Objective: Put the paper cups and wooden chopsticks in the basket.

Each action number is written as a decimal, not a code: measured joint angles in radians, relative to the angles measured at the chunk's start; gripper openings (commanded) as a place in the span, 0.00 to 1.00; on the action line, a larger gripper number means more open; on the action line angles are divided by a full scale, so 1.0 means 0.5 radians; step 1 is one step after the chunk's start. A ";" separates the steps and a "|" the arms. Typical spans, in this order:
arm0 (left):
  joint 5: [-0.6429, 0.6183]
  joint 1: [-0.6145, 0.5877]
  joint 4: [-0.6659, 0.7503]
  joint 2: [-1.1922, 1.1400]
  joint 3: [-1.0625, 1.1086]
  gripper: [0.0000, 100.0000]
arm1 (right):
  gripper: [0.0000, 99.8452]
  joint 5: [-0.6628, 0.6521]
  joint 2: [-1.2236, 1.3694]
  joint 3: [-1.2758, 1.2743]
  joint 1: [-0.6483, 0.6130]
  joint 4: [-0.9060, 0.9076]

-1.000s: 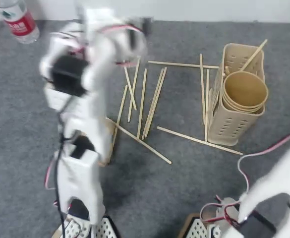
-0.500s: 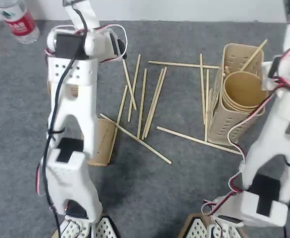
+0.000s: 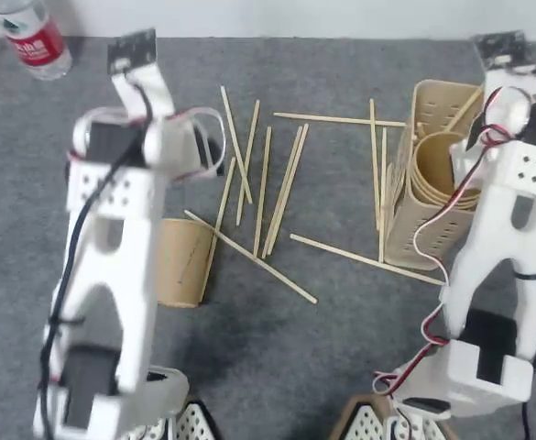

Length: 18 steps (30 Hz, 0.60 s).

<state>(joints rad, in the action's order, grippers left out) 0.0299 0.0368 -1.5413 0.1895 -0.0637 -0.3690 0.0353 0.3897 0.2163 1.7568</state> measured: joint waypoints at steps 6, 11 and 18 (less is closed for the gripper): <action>-0.003 0.003 0.568 0.724 1.046 0.18 | 0.20 0.003 -0.009 -0.338 0.003 -0.172; -0.003 0.000 0.924 1.243 1.722 0.18 | 0.20 0.000 -0.064 -0.608 0.003 -0.442; -0.031 0.003 1.022 1.307 1.884 0.18 | 0.20 0.000 -0.117 -0.697 0.003 -0.552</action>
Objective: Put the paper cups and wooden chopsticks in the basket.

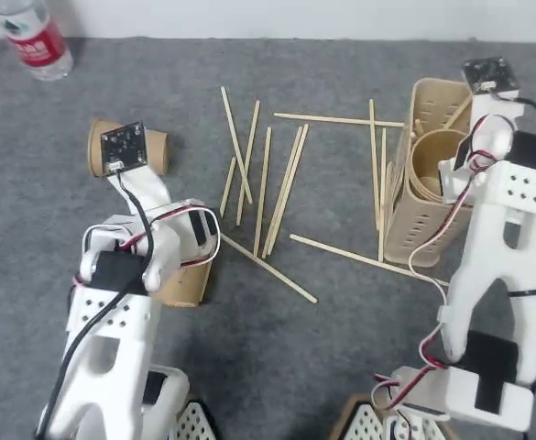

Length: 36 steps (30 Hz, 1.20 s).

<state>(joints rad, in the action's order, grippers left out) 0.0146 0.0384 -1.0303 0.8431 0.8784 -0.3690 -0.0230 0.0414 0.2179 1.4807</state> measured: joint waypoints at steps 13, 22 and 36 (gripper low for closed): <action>-0.080 0.006 0.626 -0.298 0.433 0.18 | 0.20 0.000 0.003 1.089 -0.003 0.552; -0.080 0.000 0.654 -0.310 0.540 0.18 | 0.20 -0.138 -0.255 1.151 -0.387 0.552; -0.175 -0.359 0.878 -0.310 0.626 0.18 | 0.20 -0.528 -0.292 -0.052 -1.310 0.310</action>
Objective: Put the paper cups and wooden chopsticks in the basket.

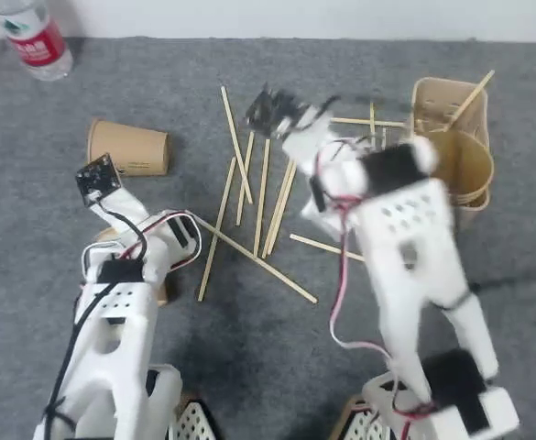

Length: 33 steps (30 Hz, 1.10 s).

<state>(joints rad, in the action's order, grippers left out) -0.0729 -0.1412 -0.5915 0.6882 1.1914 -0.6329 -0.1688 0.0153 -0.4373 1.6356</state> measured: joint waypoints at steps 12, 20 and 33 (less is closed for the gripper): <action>-0.028 -0.012 0.147 0.000 0.077 0.18 | 0.20 -0.273 0.482 -0.948 0.196 -0.970; -0.028 0.043 0.163 0.000 0.077 0.18 | 0.20 -0.365 0.678 -0.945 0.255 -1.111; -0.031 0.043 0.199 -0.006 0.080 0.18 | 0.01 -0.552 0.681 -0.939 0.273 -1.126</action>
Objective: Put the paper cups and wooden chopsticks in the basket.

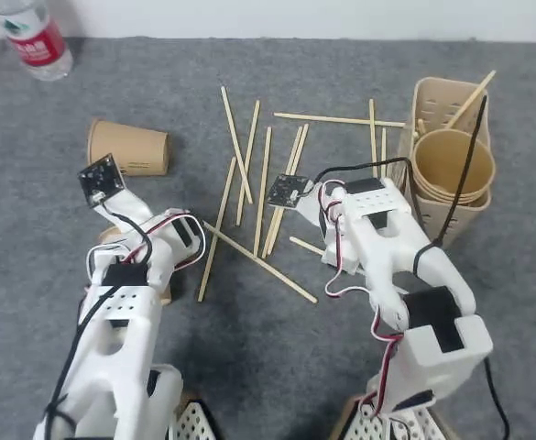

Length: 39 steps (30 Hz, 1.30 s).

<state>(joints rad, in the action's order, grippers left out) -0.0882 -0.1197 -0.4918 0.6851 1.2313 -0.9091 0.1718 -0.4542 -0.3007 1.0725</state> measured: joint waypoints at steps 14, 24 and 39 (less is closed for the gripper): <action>0.000 0.000 0.000 0.000 0.025 0.18 | 0.01 0.218 -0.276 0.414 -0.160 0.463; 0.000 0.000 0.000 0.000 0.025 0.18 | 0.01 0.672 -0.939 1.326 -0.322 0.783; 0.000 0.000 0.000 0.000 0.031 0.18 | 0.01 1.240 -1.145 1.792 0.433 -0.224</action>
<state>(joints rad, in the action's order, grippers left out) -0.0882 -0.1197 -0.4918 0.6851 1.2467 -0.2892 -0.4005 0.4419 -0.0844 0.9605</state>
